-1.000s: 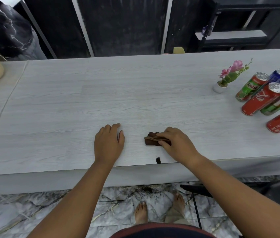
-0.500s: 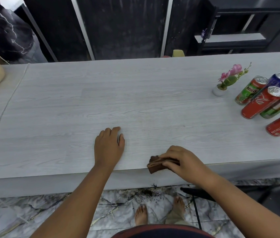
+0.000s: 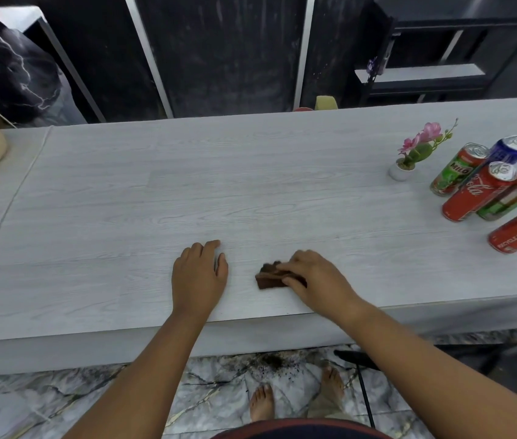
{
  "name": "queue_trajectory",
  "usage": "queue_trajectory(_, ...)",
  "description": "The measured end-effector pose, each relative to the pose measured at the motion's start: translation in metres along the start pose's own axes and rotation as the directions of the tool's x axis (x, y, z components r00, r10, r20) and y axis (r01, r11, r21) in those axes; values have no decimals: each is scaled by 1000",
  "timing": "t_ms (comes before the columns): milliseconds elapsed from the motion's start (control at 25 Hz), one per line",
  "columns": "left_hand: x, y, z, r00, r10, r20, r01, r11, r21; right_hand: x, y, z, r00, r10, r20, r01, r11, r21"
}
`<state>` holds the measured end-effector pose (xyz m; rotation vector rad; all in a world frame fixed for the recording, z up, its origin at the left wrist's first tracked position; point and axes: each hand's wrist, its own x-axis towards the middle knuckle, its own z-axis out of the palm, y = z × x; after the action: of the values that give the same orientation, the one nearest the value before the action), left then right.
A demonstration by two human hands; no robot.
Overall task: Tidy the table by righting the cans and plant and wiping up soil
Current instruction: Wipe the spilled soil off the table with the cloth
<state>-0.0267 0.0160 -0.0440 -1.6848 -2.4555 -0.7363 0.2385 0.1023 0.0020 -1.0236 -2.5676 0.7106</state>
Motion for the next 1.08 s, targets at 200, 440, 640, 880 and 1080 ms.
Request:
queue_trajectory(200,0,1,1,1000,-4,-5,4,1000,1,-49,-1,-8,992,11,126,-29,989,145)
queue_trajectory(440,1,3,-1,1000,-12,12,12,1000,-4,24,26,-44,929,327,-170,-273,921,278)
queue_trajectory(640,1,1,-1,1000,-21,10,21,1000,-1,59,73,-63,887,439,-142,-418,895,158)
queue_trajectory(880,1,0,1,1000,-11,-2,11,1000,2,21,37,-27,967,248,-60,-233,954,190)
queue_trajectory(1080,2,0,1,1000,-3,0,3,1000,17,-33,-15,2,988,-8,152,-19,984,176)
